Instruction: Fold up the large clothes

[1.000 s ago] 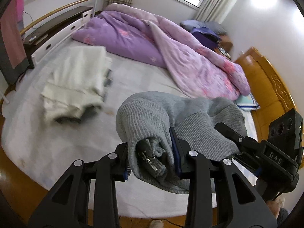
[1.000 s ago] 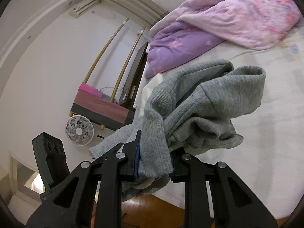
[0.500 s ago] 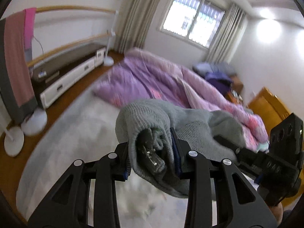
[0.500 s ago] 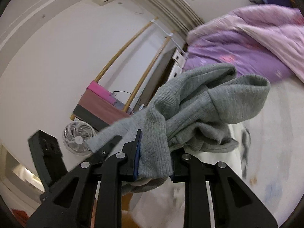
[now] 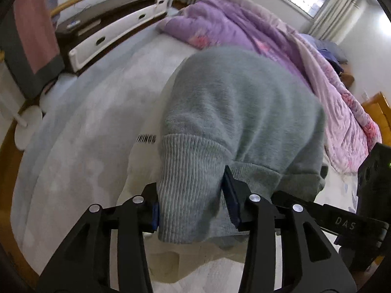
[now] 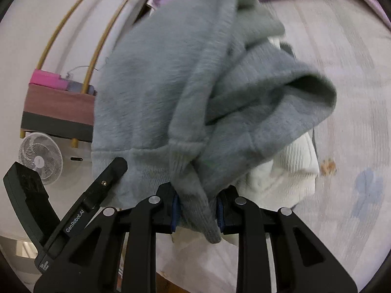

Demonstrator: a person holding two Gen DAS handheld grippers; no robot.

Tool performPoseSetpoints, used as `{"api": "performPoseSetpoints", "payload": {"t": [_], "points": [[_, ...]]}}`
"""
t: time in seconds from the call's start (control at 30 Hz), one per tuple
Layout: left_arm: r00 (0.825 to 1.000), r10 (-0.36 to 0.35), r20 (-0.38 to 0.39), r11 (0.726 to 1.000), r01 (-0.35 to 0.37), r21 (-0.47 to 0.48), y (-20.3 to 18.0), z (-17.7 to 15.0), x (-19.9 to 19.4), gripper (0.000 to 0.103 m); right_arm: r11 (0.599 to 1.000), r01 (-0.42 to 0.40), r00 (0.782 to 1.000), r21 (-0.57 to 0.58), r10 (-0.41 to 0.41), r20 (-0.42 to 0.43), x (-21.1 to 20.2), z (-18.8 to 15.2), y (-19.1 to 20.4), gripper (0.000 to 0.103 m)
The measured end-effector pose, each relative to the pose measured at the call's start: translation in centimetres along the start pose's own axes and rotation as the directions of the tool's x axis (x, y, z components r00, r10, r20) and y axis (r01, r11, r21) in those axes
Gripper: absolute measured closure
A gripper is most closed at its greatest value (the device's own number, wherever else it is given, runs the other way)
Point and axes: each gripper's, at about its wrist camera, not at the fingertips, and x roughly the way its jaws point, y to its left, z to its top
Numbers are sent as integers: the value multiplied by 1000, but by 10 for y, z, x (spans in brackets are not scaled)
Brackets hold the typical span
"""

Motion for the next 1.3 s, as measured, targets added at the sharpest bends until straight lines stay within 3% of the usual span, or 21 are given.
{"api": "performPoseSetpoints", "payload": {"t": [0.07, 0.13, 0.27, 0.47, 0.6, 0.93, 1.03, 1.3], "points": [[999, 34, -10, 999, -34, 6, -3, -8, 4, 51, 1000, 29, 999, -1, -29, -16, 7, -1, 1, 74], [996, 83, -31, 996, -83, 18, -6, -10, 5, 36, 997, 75, 997, 1, -75, -26, 8, -2, 6, 65], [984, 173, -42, 984, -171, 40, -9, -12, -2, 16, 977, 204, 979, -69, -204, -1, 0, -4, 14, 50], [969, 240, -54, 971, -238, 36, -15, -10, -15, 14, 947, 278, 960, -161, -275, 46, -11, 1, 46, 49], [959, 281, -30, 959, -280, 44, -26, -10, -32, 13, 919, 336, 941, -205, -317, 120, -31, 1, 58, 39], [952, 299, 63, 953, -301, 27, -67, -10, -99, 12, 909, 312, 938, -277, -250, 239, -114, -27, 63, 34], [949, 303, 84, 951, -306, 31, -82, -15, -119, 11, 911, 302, 936, -282, -228, 268, -142, -39, 67, 24], [931, 329, 159, 938, -341, 58, -140, -43, -182, 11, 889, 291, 920, -354, -159, 357, -235, -76, 71, 16]]}}
